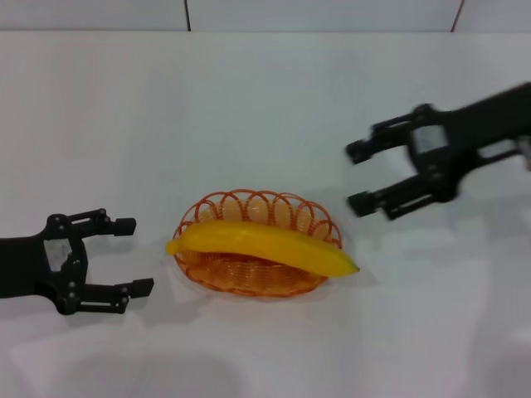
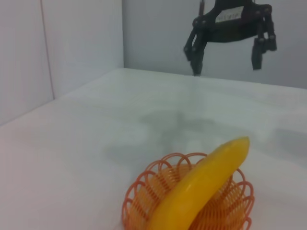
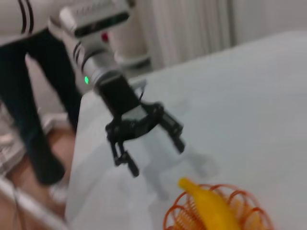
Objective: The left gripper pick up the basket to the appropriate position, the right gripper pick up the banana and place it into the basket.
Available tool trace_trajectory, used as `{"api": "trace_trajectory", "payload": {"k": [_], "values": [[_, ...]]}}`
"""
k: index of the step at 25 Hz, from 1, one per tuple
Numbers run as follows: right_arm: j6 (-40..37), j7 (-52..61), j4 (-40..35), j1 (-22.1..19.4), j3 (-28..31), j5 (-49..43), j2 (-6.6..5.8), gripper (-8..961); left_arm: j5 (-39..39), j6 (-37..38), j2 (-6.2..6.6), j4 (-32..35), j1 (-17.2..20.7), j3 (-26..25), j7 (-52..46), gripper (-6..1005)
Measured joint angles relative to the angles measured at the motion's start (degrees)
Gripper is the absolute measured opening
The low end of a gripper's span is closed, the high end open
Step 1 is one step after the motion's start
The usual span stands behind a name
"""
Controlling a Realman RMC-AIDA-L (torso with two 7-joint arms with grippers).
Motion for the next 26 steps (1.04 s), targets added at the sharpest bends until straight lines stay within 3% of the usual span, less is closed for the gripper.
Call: {"api": "trace_trajectory", "payload": {"k": [4,8,14,18,22,26], "values": [[-2.9,-12.9,1.7,-4.7,8.6,0.3,0.12,815,-0.2,0.1,0.0,0.0,0.0,0.0,0.0,907],[0.7,-29.4,10.6,-10.7,10.4,-0.4,0.22,815,-0.4,0.1,-0.01,0.0,0.0,0.0,0.0,907],[11.1,-42.2,23.0,-14.0,14.1,-0.4,0.3,815,-0.4,0.1,-0.01,0.1,0.3,-0.3,0.9,907],[12.4,-52.5,30.4,-14.9,19.4,-0.4,0.31,815,-0.4,0.3,-0.31,0.1,1.2,-2.7,4.0,907],[13.7,-55.5,32.2,-16.2,21.1,-0.7,0.33,815,-0.2,0.3,-1.13,-1.4,1.6,-4.7,8.3,907],[14.3,-55.7,33.3,-16.5,21.1,-0.9,0.32,815,0.5,-0.7,-0.86,-4.4,1.2,-5.0,9.5,907]]}}
